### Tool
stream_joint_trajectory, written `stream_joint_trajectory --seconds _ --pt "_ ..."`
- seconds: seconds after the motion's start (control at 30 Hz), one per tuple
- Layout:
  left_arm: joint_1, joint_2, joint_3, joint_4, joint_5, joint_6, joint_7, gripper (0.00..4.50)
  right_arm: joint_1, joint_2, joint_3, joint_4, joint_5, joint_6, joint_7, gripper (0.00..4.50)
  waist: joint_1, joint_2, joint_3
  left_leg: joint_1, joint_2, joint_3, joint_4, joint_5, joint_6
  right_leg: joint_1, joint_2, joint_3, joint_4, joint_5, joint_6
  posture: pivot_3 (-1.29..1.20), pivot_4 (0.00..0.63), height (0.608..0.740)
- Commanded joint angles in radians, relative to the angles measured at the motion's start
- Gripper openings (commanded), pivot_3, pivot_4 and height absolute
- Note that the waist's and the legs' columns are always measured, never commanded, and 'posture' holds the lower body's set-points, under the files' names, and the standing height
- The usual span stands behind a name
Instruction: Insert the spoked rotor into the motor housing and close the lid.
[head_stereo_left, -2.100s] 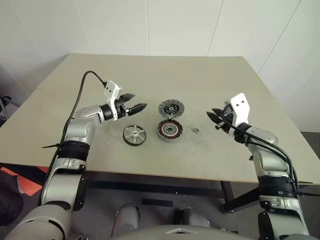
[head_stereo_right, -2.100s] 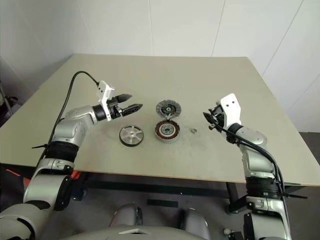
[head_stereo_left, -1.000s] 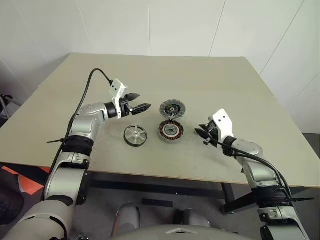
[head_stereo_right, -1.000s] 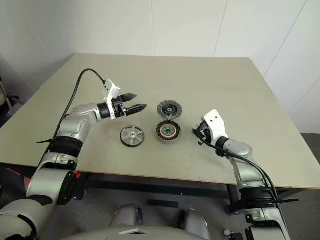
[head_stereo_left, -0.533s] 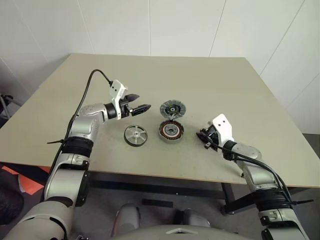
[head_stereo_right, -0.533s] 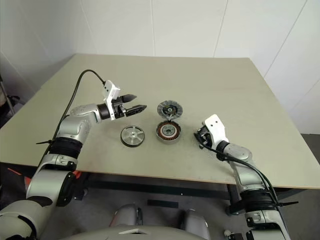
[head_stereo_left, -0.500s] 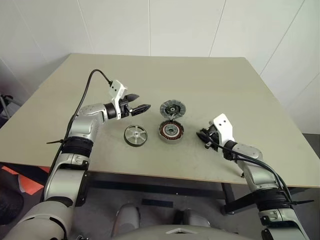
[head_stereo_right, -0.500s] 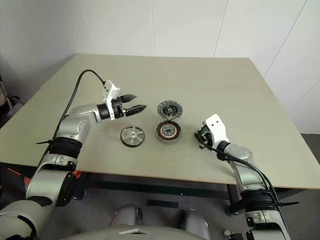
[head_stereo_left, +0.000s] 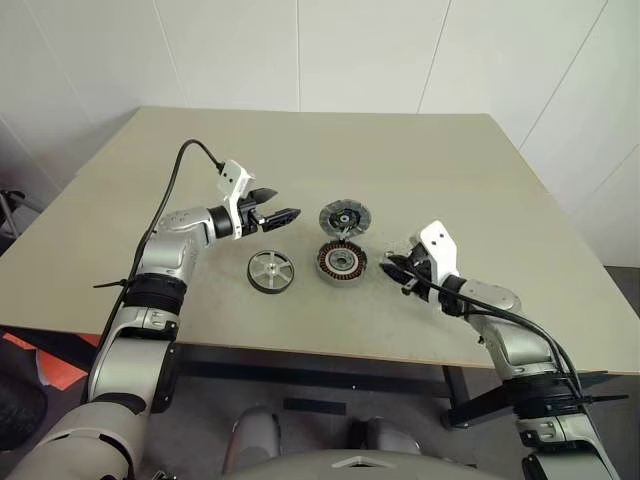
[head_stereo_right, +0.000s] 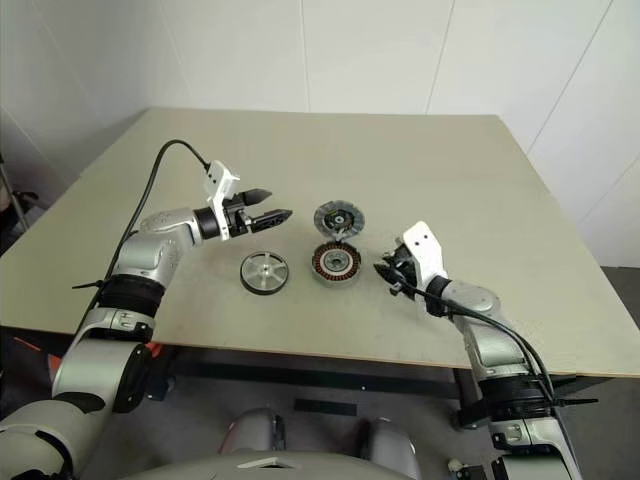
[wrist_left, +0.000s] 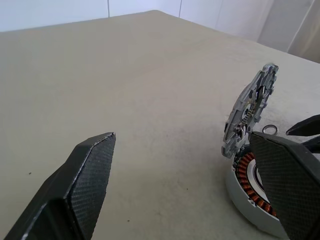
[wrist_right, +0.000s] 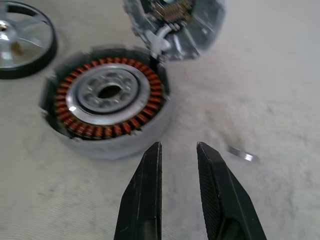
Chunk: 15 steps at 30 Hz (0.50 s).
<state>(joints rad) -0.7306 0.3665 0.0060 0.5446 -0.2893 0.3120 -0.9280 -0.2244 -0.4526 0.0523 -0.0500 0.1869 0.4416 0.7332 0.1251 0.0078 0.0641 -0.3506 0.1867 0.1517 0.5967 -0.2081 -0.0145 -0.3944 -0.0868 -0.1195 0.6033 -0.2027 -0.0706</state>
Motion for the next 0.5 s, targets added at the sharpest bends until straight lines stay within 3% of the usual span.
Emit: stream_joint_trajectory --seconds 0.03,0.2,0.5 --pt "-0.008 0.003 0.016 -0.018 0.000 -0.019 0.010 4.50 -0.028 -0.046 0.031 -0.078 0.004 0.026 0.042 1.19 0.001 0.000 0.000 0.000 0.000 0.000 0.000 0.000 0.000 0.000 0.000 0.000 0.000 0.000 0.000 0.00 0.000 0.740" --pt "0.004 0.002 0.019 -0.034 -0.005 -0.015 0.017 4.50 -0.043 -0.074 0.033 -0.053 -0.006 0.005 0.042 1.19 0.004 0.000 0.000 0.000 0.000 0.000 0.000 0.000 0.001 0.001 0.000 0.000 -0.001 -0.001 0.001 0.00 0.000 0.740" --pt "0.014 0.001 0.021 -0.042 -0.005 -0.013 0.027 4.50 -0.104 -0.035 -0.032 0.135 -0.088 -0.179 -0.145 1.19 0.000 0.000 0.000 -0.001 0.000 0.000 0.000 0.000 0.000 0.000 0.000 0.000 -0.001 -0.001 0.001 0.00 0.000 0.740"
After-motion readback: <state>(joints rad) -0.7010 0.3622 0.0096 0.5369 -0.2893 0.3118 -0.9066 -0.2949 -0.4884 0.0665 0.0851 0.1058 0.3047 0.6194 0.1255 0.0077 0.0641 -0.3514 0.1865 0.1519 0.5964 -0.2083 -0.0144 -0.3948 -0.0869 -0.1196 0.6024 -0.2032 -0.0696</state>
